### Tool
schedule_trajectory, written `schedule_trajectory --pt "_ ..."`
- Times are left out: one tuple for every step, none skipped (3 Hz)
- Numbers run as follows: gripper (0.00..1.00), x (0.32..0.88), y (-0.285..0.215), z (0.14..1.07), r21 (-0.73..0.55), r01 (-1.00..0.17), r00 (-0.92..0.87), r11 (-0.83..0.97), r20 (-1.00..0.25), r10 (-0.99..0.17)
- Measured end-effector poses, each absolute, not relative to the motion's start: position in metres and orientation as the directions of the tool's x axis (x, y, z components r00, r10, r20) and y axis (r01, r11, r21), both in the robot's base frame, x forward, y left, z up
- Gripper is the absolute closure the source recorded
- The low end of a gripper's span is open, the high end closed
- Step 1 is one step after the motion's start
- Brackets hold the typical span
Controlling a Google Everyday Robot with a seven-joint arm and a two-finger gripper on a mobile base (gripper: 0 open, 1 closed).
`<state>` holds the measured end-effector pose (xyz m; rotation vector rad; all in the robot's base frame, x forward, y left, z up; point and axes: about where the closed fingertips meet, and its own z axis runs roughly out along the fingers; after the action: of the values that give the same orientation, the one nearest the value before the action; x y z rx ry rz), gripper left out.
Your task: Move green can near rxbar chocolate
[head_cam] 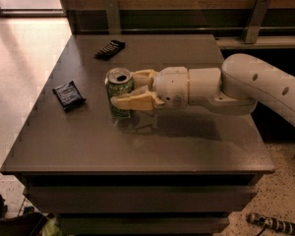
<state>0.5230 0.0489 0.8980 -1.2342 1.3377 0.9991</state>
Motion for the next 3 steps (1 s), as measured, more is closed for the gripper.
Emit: schedule_trajectory --pt "1.00 0.576 0.049 0.923 -0.065 -0.988 0.043 0.143 -0.987 -0.152" --pt "1.00 0.639 0.055 0.939 -0.055 -0.985 0.028 0.165 -0.987 -0.161" --pt "1.00 0.694 0.062 0.950 -0.054 -0.978 0.020 0.202 -0.986 -0.166"
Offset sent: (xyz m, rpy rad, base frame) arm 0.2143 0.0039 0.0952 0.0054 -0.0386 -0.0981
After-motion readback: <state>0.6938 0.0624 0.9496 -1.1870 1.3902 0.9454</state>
